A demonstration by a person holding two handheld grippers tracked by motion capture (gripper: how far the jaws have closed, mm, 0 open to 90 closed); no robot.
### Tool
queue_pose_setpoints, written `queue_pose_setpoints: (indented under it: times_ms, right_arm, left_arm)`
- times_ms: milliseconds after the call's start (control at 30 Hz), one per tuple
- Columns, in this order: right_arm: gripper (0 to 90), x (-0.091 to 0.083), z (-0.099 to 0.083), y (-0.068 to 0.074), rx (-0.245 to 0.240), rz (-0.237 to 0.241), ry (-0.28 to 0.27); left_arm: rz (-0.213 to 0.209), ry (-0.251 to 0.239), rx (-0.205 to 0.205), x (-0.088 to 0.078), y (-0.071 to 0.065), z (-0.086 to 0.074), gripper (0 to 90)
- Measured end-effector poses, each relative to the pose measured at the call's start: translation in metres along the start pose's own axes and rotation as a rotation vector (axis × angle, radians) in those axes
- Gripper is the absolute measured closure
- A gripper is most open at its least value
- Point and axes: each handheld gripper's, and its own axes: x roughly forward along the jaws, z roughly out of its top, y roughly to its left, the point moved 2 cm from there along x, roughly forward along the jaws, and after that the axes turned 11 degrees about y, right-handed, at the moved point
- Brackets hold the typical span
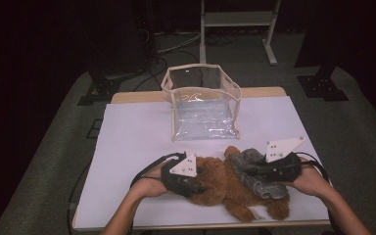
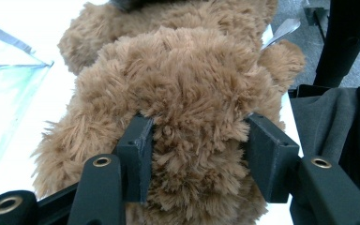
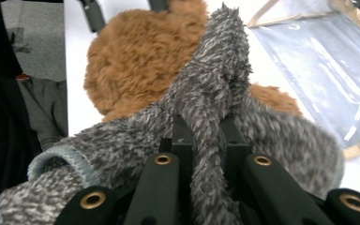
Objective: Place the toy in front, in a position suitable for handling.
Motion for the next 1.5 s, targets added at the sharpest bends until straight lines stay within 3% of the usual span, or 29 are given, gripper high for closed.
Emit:
queue_pose_setpoints:
  times_ms: [100, 233, 333, 533, 700, 833, 933, 1100, 1133, 1167, 1367, 1500]
  right_arm:
    - [79.8, 0.004, 0.014, -0.003, -0.019, -0.006, 0.001]
    - [79.8, 0.018, 0.026, -0.008, -0.027, 0.020, 0.013]
    - [79.8, 0.020, 0.019, -0.011, -0.015, 0.042, 0.018]
    - [79.7, 0.005, 0.000, -0.021, 0.060, 0.014, 0.006]
    - [79.6, 0.015, 0.025, -0.018, 0.003, 0.042, -0.010]
    - [79.7, 0.036, 0.041, -0.022, -0.038, 0.065, 0.046]
    - [79.7, 0.037, 0.031, -0.033, 0.007, 0.056, 0.058]
    - [79.6, 0.024, 0.009, -0.052, 0.104, 0.011, 0.060]
    - [79.6, 0.021, 0.011, -0.051, 0.109, 0.023, 0.037]
    - [79.5, 0.020, 0.017, -0.048, 0.082, 0.035, 0.018]
    - [79.5, 0.037, 0.040, -0.041, 0.015, 0.070, 0.040]
    - [79.5, 0.043, 0.029, -0.049, 0.058, 0.045, 0.079]
  left_arm:
    - [-0.005, 0.003, 0.011, 0.003, -0.001, 0.004, 46.6]
    - [-0.002, 0.024, 0.033, 0.004, -0.004, 0.006, 46.6]
    - [-0.004, 0.017, 0.028, 0.003, -0.007, 0.004, 46.4]
    - [0.003, 0.021, 0.045, 0.003, -0.010, 0.003, 46.1]
    - [0.007, 0.031, 0.057, 0.003, -0.012, 0.005, 46.1]
    - [0.015, 0.044, 0.071, 0.002, -0.014, 0.006, 45.7]
    - [0.014, 0.042, 0.075, 0.002, -0.014, 0.005, 45.5]
    - [0.014, 0.052, 0.084, 0.002, -0.014, 0.006, 45.5]
    - [0.014, 0.053, 0.086, 0.002, -0.014, 0.007, 45.5]
    - [0.014, 0.050, 0.082, 0.002, -0.014, 0.007, 45.5]
    - [0.017, 0.064, 0.094, 0.002, -0.015, 0.009, 45.4]
    - [0.018, 0.053, 0.089, 0.002, -0.014, 0.007, 45.3]
